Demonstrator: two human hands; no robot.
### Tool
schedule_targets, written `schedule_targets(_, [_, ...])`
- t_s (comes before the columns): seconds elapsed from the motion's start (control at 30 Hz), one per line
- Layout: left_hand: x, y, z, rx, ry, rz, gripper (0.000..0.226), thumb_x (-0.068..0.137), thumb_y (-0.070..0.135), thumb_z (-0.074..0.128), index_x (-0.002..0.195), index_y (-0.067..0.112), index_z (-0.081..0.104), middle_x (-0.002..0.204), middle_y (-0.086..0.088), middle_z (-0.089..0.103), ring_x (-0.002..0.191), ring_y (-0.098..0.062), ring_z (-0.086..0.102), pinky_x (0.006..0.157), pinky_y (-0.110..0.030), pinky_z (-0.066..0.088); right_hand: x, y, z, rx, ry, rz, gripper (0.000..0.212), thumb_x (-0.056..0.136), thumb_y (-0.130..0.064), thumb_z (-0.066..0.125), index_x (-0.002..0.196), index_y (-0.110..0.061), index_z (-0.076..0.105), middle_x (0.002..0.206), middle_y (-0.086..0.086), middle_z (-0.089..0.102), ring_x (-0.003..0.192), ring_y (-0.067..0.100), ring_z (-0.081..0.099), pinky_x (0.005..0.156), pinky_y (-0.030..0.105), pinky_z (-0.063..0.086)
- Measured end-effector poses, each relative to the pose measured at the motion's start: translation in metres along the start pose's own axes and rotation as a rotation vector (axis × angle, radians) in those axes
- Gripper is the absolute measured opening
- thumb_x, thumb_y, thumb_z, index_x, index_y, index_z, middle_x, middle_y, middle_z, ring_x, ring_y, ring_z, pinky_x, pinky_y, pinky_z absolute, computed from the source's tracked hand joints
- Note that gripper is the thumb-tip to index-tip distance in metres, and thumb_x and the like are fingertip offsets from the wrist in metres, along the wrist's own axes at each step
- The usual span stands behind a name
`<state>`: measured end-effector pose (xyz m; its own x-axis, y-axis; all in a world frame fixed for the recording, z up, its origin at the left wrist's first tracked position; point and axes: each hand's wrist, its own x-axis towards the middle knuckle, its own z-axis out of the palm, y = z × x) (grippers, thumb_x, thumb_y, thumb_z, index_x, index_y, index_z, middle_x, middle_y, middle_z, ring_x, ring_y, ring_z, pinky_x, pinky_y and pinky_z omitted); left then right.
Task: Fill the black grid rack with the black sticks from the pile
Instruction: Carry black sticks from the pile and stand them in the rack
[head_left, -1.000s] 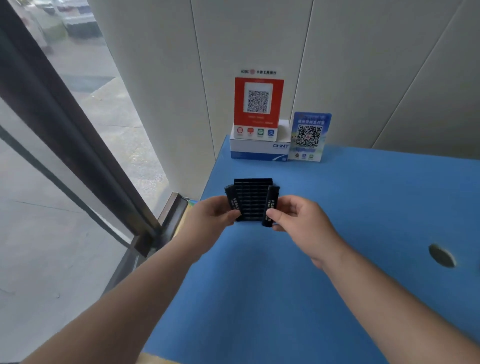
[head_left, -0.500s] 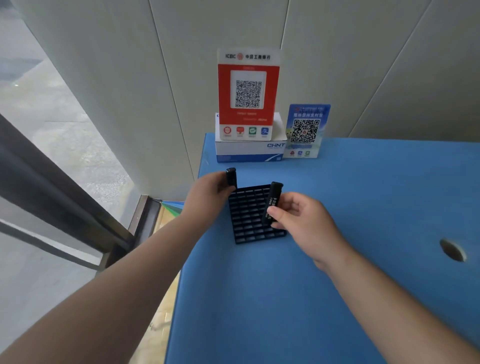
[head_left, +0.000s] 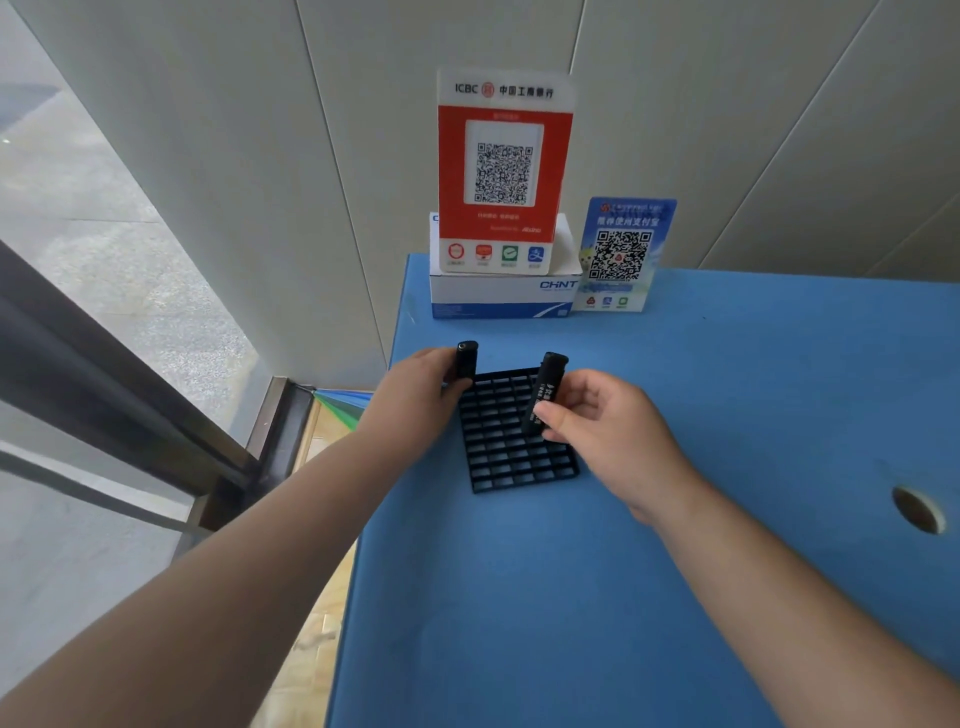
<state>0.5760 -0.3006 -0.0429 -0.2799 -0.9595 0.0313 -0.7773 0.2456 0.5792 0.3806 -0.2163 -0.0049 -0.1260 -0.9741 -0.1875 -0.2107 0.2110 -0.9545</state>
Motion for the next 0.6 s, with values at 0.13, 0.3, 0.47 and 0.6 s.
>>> schedule_targets(0.13, [-0.004,0.001,0.0,0.016,-0.064,0.056,0.018,0.097,0.018,0.058,0.112,0.008,0.061,0.107,-0.007,0.064,0.096,-0.027,0.061,0.081,-0.035,0.047,0.006,0.003,-0.004,-0.156,0.008,-0.061,0.012,0.086,-0.012,0.076,0.09,-0.023,0.07,0.086,-0.004,0.074,0.083,0.013,0.071,0.087,0.035,0.058])
schedule_targets(0.3, [-0.022,0.007,-0.001,0.013,-0.134,0.121,0.022,0.097,0.02,0.057,0.116,0.01,0.061,0.111,-0.005,0.064,0.1,-0.024,0.061,0.084,-0.03,0.046,0.019,0.011,0.004,-0.307,0.012,-0.115,0.011,0.085,-0.018,0.077,0.089,-0.026,0.071,0.086,-0.008,0.074,0.081,0.007,0.07,0.086,0.033,0.057])
schedule_targets(0.47, [-0.041,0.012,0.001,-0.026,-0.127,0.123,0.02,0.097,0.018,0.058,0.114,0.009,0.063,0.11,-0.006,0.065,0.1,-0.024,0.06,0.083,-0.03,0.046,0.021,0.015,0.015,-0.403,-0.05,-0.168,0.018,0.086,-0.02,0.076,0.093,-0.034,0.067,0.09,-0.016,0.073,0.086,-0.002,0.068,0.087,0.023,0.054])
schedule_targets(0.6, [-0.047,0.013,0.001,-0.032,-0.106,0.126,0.023,0.096,0.016,0.059,0.118,0.01,0.062,0.113,-0.008,0.065,0.102,-0.025,0.059,0.078,-0.022,0.037,0.019,0.014,0.018,-0.461,-0.094,-0.213,0.019,0.087,-0.019,0.075,0.097,-0.034,0.068,0.089,-0.021,0.07,0.086,-0.006,0.066,0.084,0.017,0.051])
